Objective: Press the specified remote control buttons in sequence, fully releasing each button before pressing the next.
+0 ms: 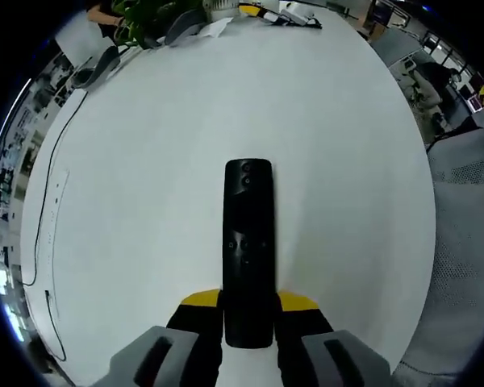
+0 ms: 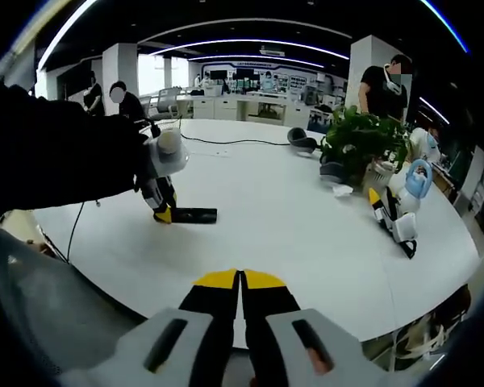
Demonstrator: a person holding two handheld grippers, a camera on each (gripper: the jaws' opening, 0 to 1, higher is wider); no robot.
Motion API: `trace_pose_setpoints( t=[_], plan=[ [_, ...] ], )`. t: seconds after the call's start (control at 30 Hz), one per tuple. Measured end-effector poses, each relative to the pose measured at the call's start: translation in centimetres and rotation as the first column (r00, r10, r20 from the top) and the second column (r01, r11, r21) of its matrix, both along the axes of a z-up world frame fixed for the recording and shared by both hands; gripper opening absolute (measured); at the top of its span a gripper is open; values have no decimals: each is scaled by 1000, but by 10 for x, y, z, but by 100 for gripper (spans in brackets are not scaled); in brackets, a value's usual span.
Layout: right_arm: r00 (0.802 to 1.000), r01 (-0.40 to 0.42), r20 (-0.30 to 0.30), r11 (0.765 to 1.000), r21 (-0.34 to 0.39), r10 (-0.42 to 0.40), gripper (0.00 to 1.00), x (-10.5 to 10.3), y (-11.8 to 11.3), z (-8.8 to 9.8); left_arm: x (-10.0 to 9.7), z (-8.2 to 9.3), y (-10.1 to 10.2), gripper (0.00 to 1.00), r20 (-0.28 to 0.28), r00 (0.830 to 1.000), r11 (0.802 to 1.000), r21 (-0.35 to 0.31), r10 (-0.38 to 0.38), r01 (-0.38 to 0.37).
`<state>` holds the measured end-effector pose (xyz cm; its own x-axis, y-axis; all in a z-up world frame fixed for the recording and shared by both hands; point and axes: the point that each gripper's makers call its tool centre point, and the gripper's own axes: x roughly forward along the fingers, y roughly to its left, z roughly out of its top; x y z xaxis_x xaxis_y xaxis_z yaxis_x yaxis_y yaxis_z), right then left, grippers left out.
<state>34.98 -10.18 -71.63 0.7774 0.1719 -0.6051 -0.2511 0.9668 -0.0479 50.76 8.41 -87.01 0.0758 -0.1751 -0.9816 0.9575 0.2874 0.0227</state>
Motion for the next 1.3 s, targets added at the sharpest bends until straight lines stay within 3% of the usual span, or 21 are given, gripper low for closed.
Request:
trace_pose_setpoints(
  t=[0.63,1.3],
  plan=[
    [1000,2,-4,1000,-11,-2,0,-1,0,-1,-30,0,0,24,9,1000,1000,-23,-21,21],
    [999,-31,-17,999,-21,31,0,-3,5,-4,-63,-1,-3,24,-1,997,997,12,-82,82]
  ],
)
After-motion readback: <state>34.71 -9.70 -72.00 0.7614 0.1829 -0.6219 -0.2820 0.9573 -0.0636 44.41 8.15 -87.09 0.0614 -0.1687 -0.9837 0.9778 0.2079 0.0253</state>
